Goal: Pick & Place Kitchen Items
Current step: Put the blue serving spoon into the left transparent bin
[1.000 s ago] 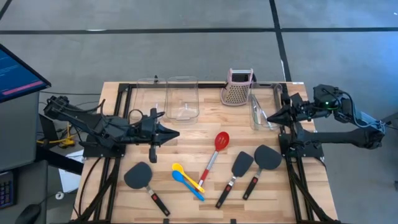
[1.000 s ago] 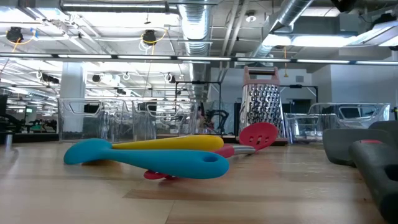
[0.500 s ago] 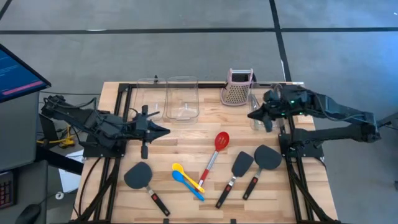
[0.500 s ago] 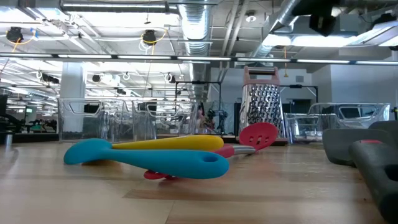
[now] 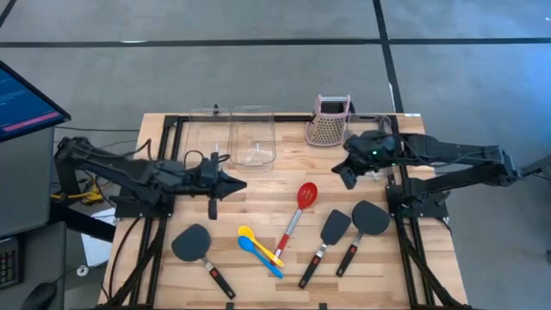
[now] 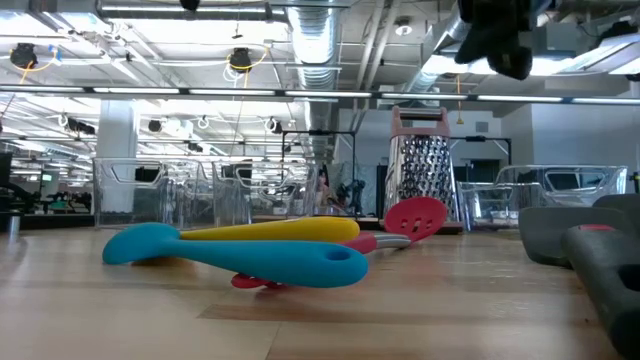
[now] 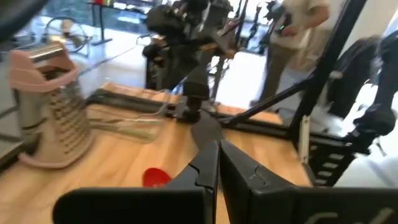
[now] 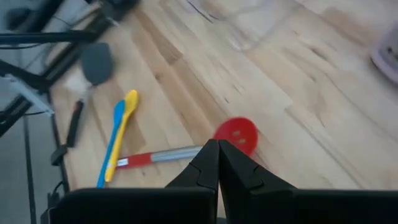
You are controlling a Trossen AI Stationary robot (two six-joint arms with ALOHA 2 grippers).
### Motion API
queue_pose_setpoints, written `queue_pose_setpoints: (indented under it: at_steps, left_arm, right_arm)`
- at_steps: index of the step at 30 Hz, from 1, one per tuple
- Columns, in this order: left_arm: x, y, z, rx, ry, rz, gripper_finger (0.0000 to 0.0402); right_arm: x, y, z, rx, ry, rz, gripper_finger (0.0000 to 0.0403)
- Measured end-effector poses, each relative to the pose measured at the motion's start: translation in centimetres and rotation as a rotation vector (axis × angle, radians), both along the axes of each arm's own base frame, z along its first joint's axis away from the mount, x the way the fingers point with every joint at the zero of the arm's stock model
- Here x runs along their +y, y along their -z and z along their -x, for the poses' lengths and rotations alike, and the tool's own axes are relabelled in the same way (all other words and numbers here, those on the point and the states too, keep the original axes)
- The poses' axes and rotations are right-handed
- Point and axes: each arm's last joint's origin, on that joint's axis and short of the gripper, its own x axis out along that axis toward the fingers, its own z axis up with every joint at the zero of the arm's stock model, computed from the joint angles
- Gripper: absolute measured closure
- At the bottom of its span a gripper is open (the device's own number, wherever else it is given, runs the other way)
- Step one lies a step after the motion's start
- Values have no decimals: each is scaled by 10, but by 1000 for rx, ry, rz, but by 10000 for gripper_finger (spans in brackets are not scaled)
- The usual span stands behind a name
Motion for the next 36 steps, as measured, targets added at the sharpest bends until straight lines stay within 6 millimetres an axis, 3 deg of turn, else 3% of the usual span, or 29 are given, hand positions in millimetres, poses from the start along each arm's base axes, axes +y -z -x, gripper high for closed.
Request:
queue_pose_setpoints:
  at_steps: [7,14,22,26,36]
  left_arm:
    - [21,32,-5,-17,-21,127,399]
    - [23,50,-3,21,-7,190,399]
    - [22,51,-3,29,27,192,399]
    - [18,51,-3,44,162,212,399]
    - [12,50,-2,52,243,187,399]
  right_arm:
    - [-1,23,-15,172,85,-104,403]
    - [-1,42,-34,261,85,-115,403]
    - [11,46,-63,124,-39,-183,403]
    - [19,45,-74,51,-74,-173,403]
    - [15,28,-71,-71,-1,-103,403]
